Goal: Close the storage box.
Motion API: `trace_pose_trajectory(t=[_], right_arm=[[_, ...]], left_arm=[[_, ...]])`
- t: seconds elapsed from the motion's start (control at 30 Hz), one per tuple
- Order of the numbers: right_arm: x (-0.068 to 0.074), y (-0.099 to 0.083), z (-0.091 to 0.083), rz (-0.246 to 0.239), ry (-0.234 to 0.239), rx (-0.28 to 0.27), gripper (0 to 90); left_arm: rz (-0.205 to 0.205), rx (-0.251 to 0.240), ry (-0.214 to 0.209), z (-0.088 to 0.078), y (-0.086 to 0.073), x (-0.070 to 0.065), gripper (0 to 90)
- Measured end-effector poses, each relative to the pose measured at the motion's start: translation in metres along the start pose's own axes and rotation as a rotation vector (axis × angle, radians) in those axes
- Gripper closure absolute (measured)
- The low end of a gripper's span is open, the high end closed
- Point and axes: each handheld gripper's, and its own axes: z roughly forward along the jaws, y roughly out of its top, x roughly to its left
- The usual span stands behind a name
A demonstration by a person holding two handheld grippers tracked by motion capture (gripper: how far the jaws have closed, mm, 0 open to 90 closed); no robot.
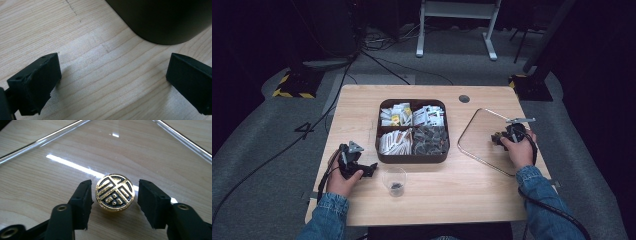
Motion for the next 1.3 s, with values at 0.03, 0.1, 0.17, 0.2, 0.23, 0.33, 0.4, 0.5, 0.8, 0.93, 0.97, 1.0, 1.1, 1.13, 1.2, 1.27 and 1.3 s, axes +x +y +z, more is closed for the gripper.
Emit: trace_pose_trajectory(t=[0.03,0.1,0.17,0.2,0.23,0.33,0.4,0.5,0.8,0.93,0.97,1.0,1.1,1.13,1.2,1.27,1.3], right_arm=[[0.000,-0.001,0.001,-0.002,0.002,0.004,46.6],[0.001,-0.003,0.003,-0.009,-0.004,-0.009,46.3],[0.003,-0.003,0.004,-0.011,-0.012,-0.017,46.8],[0.003,-0.003,0.004,-0.011,-0.012,-0.017,46.8],[0.005,-0.004,0.004,-0.034,-0.016,-0.029,53.2],[0.007,-0.005,0.004,-0.044,-0.029,-0.039,56.1],[0.007,-0.007,0.004,-0.040,-0.037,-0.053,57.6],[0.006,-0.010,0.004,-0.034,-0.036,-0.073,58.1],[0.006,-0.014,0.004,-0.009,-0.036,-0.106,58.6],[0.006,-0.014,0.004,-0.009,-0.037,-0.106,58.7],[0.007,-0.014,0.004,-0.005,-0.037,-0.106,58.7],[0.007,-0.014,0.004,-0.003,-0.038,-0.107,58.7],[0.008,-0.013,0.004,-0.006,-0.048,-0.107,58.9],[0.008,-0.013,0.004,-0.006,-0.048,-0.107,58.9],[0.009,-0.012,0.004,-0.016,-0.061,-0.096,58.9],[0.009,-0.012,0.003,-0.011,-0.061,-0.094,58.9],[0.008,-0.011,0.003,0.004,-0.060,-0.095,58.9]], left_arm=[[0.000,0.000,0.000,0.000,0.000,0.000,0.2],[0.000,0.001,0.000,0.000,0.000,0.000,0.2],[0.000,0.000,0.001,0.000,0.000,0.000,0.1],[0.000,0.000,0.001,0.000,0.000,0.000,0.1],[0.000,0.000,0.000,0.000,0.000,0.000,0.2],[0.001,0.000,0.000,0.000,0.000,0.000,0.2],[0.000,0.001,0.000,0.000,0.000,0.000,0.2],[0.001,0.001,0.000,0.000,0.000,0.000,0.2],[0.000,0.001,0.000,0.000,0.000,0.000,0.2],[0.001,0.000,0.000,0.000,0.000,0.000,0.1],[0.001,0.000,0.001,0.000,0.000,0.000,0.2],[0.000,0.000,0.000,0.000,0.000,0.000,0.2],[0.001,0.000,0.000,0.000,0.000,0.000,0.1],[0.001,0.000,0.000,0.000,0.000,0.000,0.2],[0.001,0.000,0.001,0.000,0.000,0.000,0.2],[0.000,0.000,0.001,0.000,0.000,0.000,0.2],[0.001,0.000,0.000,0.000,0.000,0.000,0.2]])
